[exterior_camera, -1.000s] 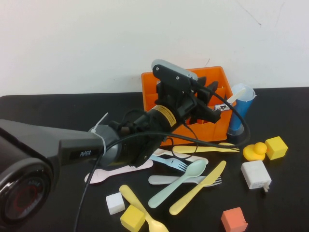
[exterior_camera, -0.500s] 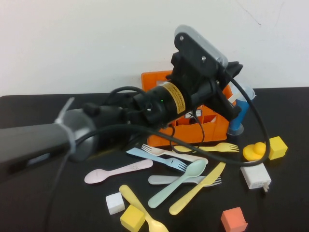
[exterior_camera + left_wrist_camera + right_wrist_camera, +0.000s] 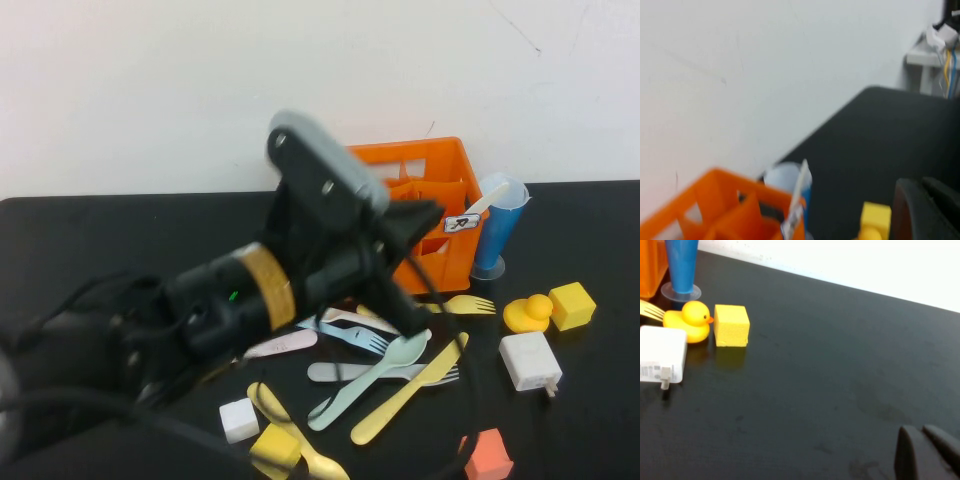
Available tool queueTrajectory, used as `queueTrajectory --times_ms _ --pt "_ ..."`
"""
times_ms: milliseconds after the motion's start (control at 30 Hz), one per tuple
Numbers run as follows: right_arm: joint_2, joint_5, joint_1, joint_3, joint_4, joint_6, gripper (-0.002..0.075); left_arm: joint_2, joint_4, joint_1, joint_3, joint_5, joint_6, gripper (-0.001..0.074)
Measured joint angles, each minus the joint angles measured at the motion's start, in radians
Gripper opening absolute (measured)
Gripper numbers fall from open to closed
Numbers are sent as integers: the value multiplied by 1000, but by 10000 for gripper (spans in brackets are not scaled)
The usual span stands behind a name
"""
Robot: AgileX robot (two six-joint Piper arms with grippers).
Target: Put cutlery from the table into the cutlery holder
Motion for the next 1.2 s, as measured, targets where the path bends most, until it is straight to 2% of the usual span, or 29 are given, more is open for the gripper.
queueTrajectory --times_ms 367,633,867,1033,1200 --pt "0 0 0 0 0 0 -3 -156 3 0 157 82 -33 0" --pt "0 0 0 0 0 0 -3 -295 77 0 219 143 -143 0" --pt "0 0 0 0 0 0 -3 -387 44 22 245 197 -174 0" --pt "0 0 0 0 0 0 -3 -535 23 94 246 430 -178 0" --pt "0 0 0 0 0 0 -3 -691 9 108 246 708 -194 0"
